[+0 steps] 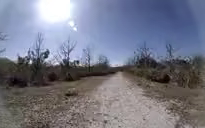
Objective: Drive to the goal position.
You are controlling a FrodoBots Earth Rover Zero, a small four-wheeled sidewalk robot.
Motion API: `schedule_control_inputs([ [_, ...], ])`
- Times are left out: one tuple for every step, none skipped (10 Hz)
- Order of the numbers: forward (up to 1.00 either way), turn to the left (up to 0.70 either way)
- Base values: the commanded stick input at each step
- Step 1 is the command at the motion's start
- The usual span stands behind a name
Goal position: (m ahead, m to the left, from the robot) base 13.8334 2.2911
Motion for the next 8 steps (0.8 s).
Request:
schedule_control_inputs([
  [0.66, 0.0],
  [0.66, 0.0],
  [0.67, 0.0],
  [0.66, 0.0],
  [0.66, 0.0],
  [0.66, -0.02],
  [0.66, -0.04],
  [0.66, -0.1],
])
